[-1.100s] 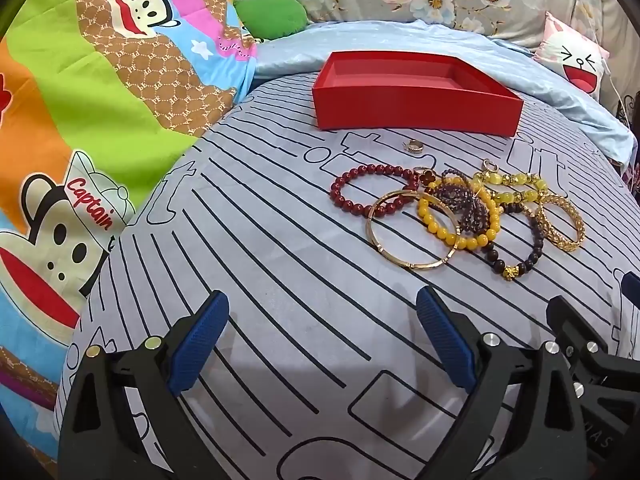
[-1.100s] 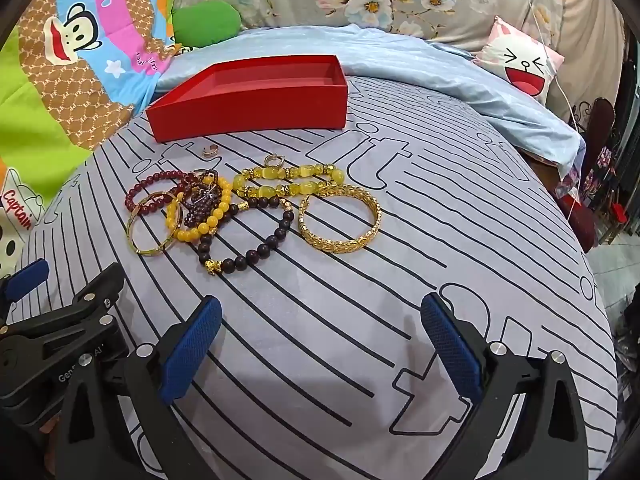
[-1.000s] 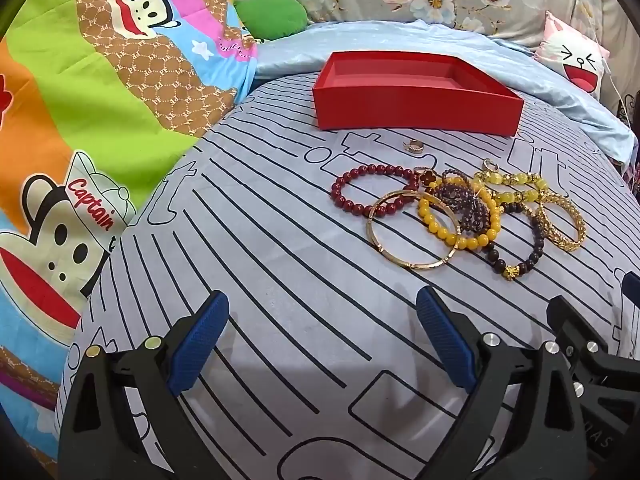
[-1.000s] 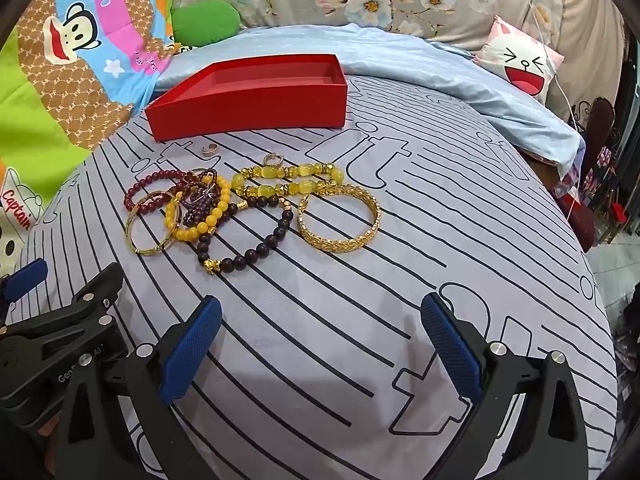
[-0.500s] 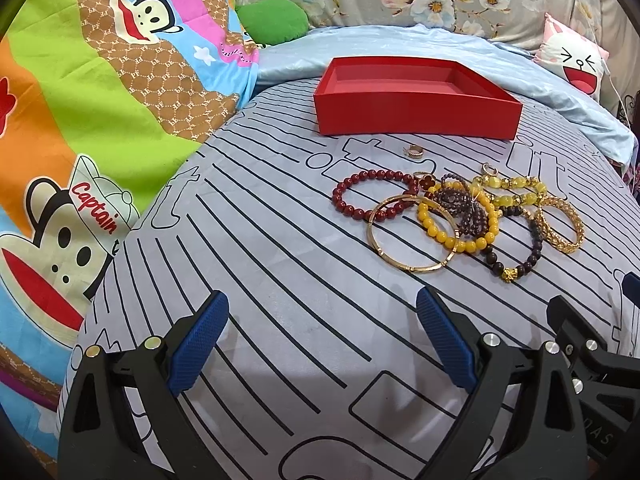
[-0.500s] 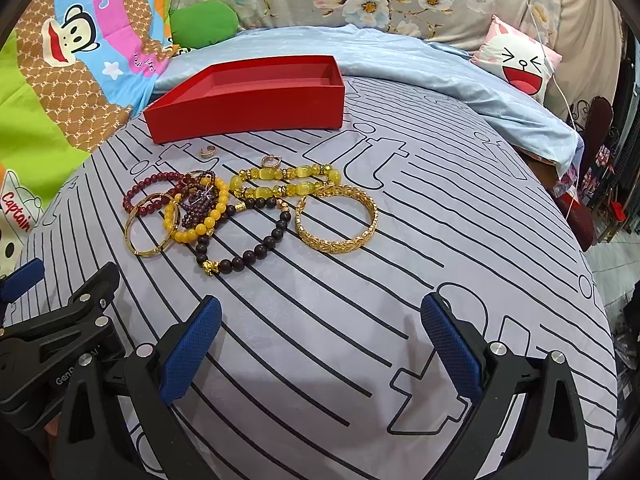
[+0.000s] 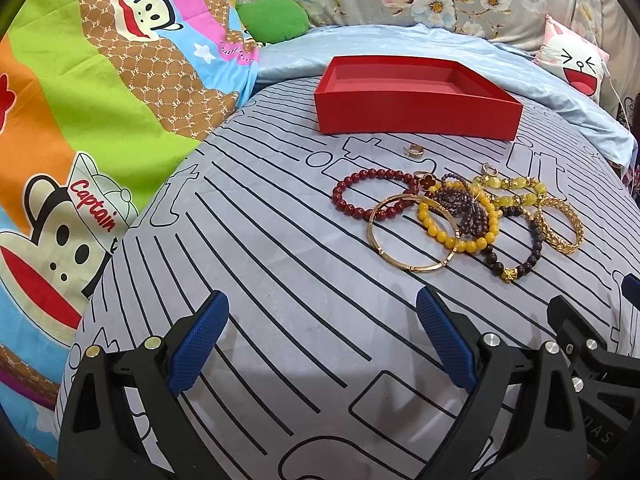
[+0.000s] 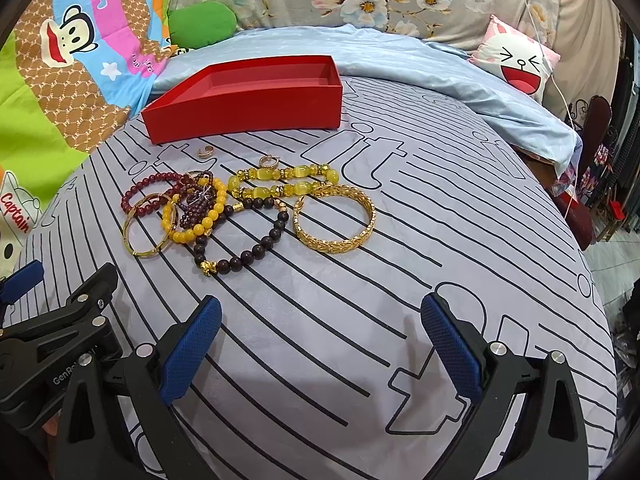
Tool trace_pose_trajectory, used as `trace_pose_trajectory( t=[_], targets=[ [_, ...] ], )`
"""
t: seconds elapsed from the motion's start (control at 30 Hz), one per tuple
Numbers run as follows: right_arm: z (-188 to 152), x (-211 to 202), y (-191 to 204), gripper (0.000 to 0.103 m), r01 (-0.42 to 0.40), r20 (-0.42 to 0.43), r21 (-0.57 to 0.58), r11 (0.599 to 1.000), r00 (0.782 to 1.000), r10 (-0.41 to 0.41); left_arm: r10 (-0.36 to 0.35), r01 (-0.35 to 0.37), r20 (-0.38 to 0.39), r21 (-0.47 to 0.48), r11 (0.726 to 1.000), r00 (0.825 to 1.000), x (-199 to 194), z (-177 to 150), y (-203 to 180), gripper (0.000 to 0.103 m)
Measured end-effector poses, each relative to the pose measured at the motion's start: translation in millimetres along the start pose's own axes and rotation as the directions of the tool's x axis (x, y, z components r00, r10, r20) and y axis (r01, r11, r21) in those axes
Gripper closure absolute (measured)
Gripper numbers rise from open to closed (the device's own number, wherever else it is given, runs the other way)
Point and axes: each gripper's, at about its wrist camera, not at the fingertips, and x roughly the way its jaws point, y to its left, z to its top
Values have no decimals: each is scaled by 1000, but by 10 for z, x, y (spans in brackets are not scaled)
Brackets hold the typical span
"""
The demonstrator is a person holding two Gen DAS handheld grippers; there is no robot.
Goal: Organize jewelry
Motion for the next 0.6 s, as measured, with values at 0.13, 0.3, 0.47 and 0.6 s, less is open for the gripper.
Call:
trace_pose_trajectory(
  t=[0.13, 0.3, 0.47, 0.6],
  targets=[
    [0, 3, 0, 7, 0, -3, 0, 1000, 1000, 0, 1, -1, 2, -1, 1000, 1000, -10, -11, 2, 12],
    [2, 4, -4, 7, -1, -9, 2, 1000, 1000, 1, 0, 0, 0, -7, 1000, 1000, 1, -19, 7, 12],
    [0, -11, -46, 7, -3, 9, 17, 1000, 1000, 2, -1, 1, 2, -9, 1000, 1000, 4, -21, 11, 12],
    [-2, -9, -49, 7, -1, -11, 17, 1000, 1000, 1, -4, 4, 0, -16, 1000, 1000, 6, -22, 20, 12]
  ],
)
